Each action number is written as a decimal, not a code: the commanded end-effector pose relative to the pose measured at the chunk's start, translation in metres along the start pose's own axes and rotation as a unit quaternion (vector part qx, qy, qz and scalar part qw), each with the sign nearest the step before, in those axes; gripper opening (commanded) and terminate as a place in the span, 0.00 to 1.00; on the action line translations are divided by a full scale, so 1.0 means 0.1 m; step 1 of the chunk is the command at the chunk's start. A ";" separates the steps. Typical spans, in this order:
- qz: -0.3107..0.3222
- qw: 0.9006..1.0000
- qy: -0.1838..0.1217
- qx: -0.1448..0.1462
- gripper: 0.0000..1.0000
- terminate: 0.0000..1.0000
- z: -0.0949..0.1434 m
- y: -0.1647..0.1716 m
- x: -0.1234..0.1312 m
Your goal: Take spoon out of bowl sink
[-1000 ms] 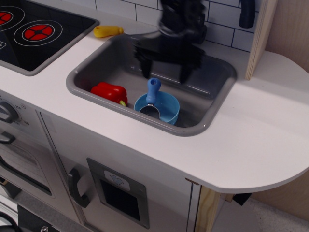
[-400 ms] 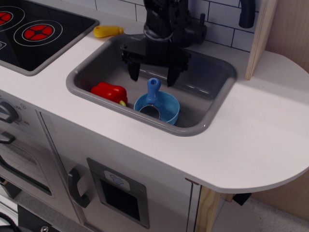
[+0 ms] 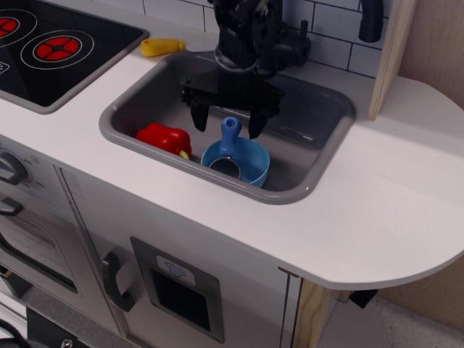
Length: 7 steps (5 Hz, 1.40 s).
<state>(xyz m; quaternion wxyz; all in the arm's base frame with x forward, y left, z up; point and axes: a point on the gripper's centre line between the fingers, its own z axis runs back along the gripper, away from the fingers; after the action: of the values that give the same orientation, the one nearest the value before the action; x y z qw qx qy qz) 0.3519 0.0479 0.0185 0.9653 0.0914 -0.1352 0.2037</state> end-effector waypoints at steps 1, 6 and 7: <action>0.013 1.000 -0.024 -0.001 1.00 0.00 0.04 -0.04 0.11; 0.051 0.998 -0.010 -0.026 0.00 0.00 0.39 0.01 0.24; 0.098 0.995 -0.019 -0.022 0.00 0.00 0.56 0.11 0.41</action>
<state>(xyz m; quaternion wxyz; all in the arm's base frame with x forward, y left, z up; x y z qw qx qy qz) 0.3629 0.0577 0.0553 0.9456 0.0675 -0.1233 0.2935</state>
